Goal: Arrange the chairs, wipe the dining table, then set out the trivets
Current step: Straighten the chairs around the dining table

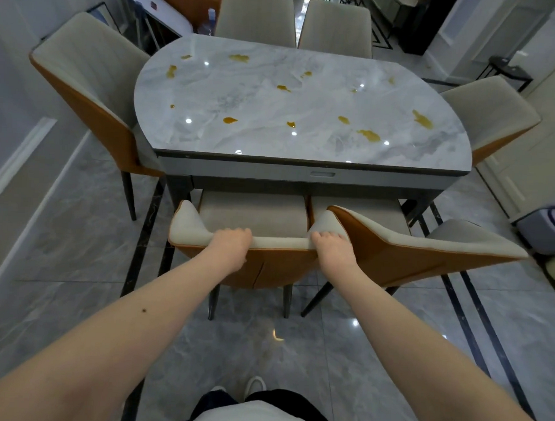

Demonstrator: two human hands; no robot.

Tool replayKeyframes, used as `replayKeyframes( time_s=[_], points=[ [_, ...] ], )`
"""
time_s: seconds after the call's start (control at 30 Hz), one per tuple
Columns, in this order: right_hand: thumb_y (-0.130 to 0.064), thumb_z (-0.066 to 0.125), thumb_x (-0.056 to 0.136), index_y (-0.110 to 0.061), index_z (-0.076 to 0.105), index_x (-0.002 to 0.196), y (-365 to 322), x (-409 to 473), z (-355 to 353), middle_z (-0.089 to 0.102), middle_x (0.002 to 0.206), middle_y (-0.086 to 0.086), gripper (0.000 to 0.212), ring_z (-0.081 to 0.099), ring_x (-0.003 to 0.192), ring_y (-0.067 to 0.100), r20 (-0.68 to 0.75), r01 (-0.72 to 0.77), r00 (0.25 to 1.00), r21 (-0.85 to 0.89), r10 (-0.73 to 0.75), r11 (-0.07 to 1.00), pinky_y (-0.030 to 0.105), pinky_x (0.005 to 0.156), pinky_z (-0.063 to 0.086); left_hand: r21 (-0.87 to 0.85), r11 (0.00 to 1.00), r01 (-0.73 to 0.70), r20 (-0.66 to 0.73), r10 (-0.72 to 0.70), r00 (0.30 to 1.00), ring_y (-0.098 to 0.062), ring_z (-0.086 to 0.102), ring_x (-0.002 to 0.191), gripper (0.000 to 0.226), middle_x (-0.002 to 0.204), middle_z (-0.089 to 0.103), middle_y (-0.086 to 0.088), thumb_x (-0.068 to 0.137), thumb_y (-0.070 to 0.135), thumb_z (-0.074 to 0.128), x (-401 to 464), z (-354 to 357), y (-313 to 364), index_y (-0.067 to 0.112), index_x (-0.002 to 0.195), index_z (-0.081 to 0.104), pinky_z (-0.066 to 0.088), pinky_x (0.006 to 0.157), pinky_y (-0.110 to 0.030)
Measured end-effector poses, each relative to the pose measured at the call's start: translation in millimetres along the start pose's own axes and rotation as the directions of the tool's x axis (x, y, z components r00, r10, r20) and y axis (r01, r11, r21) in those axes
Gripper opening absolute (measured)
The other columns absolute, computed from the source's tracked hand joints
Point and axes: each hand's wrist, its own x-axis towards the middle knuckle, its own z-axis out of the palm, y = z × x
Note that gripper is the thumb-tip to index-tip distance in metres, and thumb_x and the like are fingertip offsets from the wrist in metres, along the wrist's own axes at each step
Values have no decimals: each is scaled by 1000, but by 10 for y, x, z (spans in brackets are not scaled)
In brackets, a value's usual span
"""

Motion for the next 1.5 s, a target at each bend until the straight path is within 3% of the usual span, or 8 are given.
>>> replayKeyframes(
  time_s=[0.23,0.43,0.57,0.73,0.83,1.07,1.23,1.5],
  points=[
    [-19,62,90,-19,46,132,722,-385,11,53,132,2,46,48,125,19,-177,-42,982,101,60,994,34,108,35,-76,978,-194,-76,189,979,-23,55,110,47,122,55,-6,89,23,61,167,-107,856,16,130,41,48,92,-38],
    [-19,67,85,-16,40,139,1632,-568,109,40,147,5,60,35,138,20,-275,-89,956,76,107,993,36,116,23,-150,959,-241,-175,215,961,-23,51,121,70,139,44,-6,89,26,62,501,-210,1813,19,146,23,49,97,-40],
    [-20,68,84,-17,38,140,2322,-652,172,37,149,5,64,31,140,21,-236,-105,965,55,116,993,37,117,19,-168,951,-260,-265,211,941,-25,27,141,80,155,24,-7,87,27,65,702,-238,2538,17,150,17,29,115,-42],
    [-20,64,87,-20,33,143,2997,-633,238,41,146,2,64,35,137,21,-139,-29,990,9,29,1000,39,118,20,-62,983,-171,-253,150,956,-27,15,145,78,157,18,-7,89,29,61,939,-111,3130,18,151,14,17,117,-41],
    [-18,60,90,-22,34,143,3190,-543,240,43,145,0,60,37,135,20,-120,35,992,25,-32,999,39,118,21,-25,993,-115,-196,108,975,-29,17,144,74,156,20,-8,92,26,58,1009,-68,3280,15,150,14,17,117,-41],
    [-16,56,92,-20,44,132,3427,-347,302,53,133,4,42,47,124,24,-91,40,995,78,-33,996,37,109,31,20,997,-81,-107,83,991,-28,42,125,47,133,47,-10,87,14,61,1177,-262,3350,11,130,41,37,106,-39],
    [-15,52,93,-18,48,121,3479,-264,324,58,121,6,29,51,114,26,-73,46,996,41,-43,998,35,98,37,24,996,-83,-60,84,995,-28,42,126,49,133,47,-10,85,13,63,1252,-304,3362,12,129,43,35,106,-39],
    [-12,54,91,-17,46,118,3477,-282,297,60,114,8,28,54,106,26,-34,59,998,-20,-60,998,35,89,41,24,997,-78,-67,79,995,-28,40,126,47,134,48,-10,87,9,60,1175,-298,3401,12,131,43,33,106,-37]
  ],
)
